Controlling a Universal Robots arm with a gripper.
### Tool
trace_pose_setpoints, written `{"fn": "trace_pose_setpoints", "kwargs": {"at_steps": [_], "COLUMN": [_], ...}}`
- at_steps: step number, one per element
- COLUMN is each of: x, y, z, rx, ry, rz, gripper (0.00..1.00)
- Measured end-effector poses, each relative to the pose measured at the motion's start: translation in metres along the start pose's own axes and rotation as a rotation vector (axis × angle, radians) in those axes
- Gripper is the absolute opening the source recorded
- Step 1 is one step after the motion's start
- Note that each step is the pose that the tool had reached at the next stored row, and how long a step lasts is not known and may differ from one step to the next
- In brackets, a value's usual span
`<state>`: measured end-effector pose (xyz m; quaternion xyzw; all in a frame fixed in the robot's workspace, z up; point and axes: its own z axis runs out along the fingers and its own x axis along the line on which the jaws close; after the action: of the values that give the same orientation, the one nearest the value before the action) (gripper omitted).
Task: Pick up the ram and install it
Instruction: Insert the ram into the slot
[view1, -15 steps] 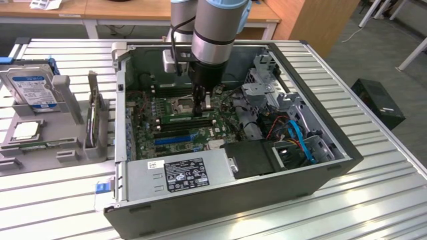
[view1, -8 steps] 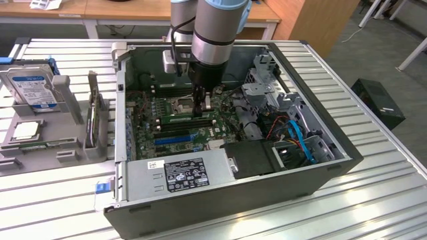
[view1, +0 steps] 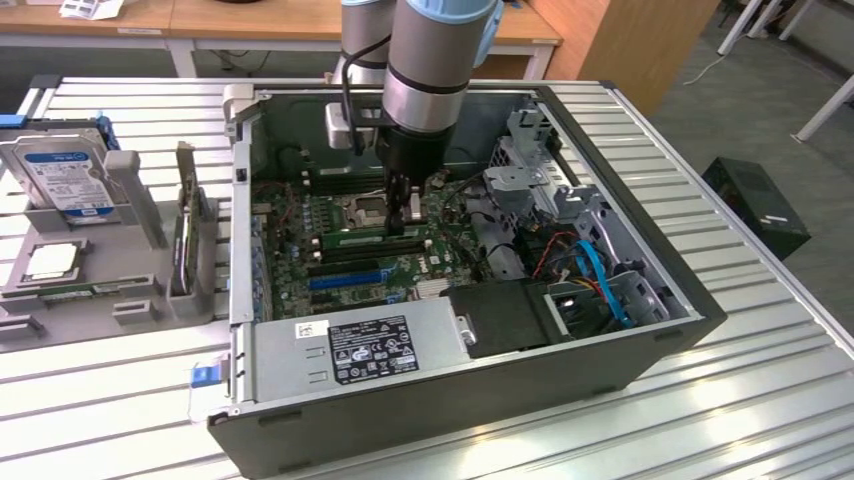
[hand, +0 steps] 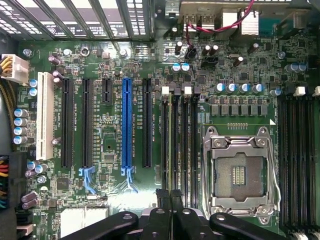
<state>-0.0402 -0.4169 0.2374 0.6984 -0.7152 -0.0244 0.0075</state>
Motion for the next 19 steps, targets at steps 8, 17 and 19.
{"fn": "trace_pose_setpoints", "kwargs": {"at_steps": [8, 17, 19], "x": [0.0008, 0.0019, 0.002], "y": [0.0, 0.0001, 0.0003], "z": [0.0003, 0.0003, 0.0003], "rx": [0.0, 0.0, 0.0], "ry": [0.0002, 0.0001, 0.0002], "rz": [0.0, 0.0, 0.0], "gripper": [0.12, 0.12, 0.12]}}
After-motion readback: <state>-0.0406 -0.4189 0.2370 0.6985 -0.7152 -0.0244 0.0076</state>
